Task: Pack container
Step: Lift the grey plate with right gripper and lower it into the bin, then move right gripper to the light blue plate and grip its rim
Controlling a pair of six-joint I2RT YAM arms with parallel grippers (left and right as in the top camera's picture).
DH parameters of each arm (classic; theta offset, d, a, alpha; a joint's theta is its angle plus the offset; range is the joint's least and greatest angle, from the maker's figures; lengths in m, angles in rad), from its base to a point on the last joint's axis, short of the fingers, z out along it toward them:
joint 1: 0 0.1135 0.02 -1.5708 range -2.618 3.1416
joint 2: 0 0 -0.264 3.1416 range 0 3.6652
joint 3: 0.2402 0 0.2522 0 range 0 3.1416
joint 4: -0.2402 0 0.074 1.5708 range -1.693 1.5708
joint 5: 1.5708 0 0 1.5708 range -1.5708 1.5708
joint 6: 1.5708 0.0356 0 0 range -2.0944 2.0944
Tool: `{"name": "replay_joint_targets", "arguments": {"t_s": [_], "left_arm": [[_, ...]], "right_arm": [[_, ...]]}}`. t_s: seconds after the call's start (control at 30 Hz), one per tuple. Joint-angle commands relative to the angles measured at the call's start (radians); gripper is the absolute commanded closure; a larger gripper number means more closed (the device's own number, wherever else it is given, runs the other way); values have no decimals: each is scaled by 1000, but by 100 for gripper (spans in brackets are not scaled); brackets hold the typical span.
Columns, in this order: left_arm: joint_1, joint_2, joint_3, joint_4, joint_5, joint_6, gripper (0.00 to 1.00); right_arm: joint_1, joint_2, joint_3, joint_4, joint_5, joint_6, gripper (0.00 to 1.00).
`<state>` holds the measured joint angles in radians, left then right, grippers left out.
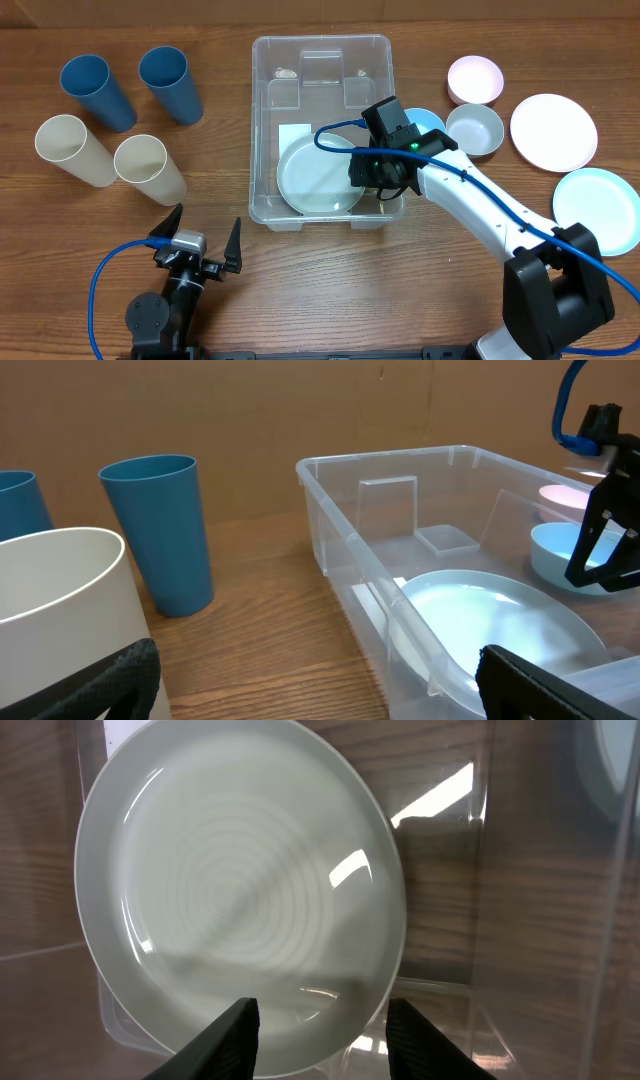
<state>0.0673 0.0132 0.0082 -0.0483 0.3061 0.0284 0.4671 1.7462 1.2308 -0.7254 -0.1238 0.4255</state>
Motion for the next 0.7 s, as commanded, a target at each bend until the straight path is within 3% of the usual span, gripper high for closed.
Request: {"name": "replay_joint_targets", "arguments": {"t_s": [0.0, 0.27, 0.37, 0.5, 0.67], "left_arm": [[7, -8, -3, 0, 0, -13, 0], [7, -8, -3, 0, 0, -13, 0], [7, -8, -3, 0, 0, -13, 0], [7, -8, -3, 0, 0, -13, 0], [7, -8, -3, 0, 0, -13, 0]], "right_arm": [[0, 26, 53, -7, 3, -98, 55], [-19, -18, 455, -287, -11, -120, 37], [-85, -36, 597, -431, 51, -52, 34], [-340, -44, 658, -586, 133, 140, 19], [-758, -32, 634, -693, 135, 204, 0]]}}
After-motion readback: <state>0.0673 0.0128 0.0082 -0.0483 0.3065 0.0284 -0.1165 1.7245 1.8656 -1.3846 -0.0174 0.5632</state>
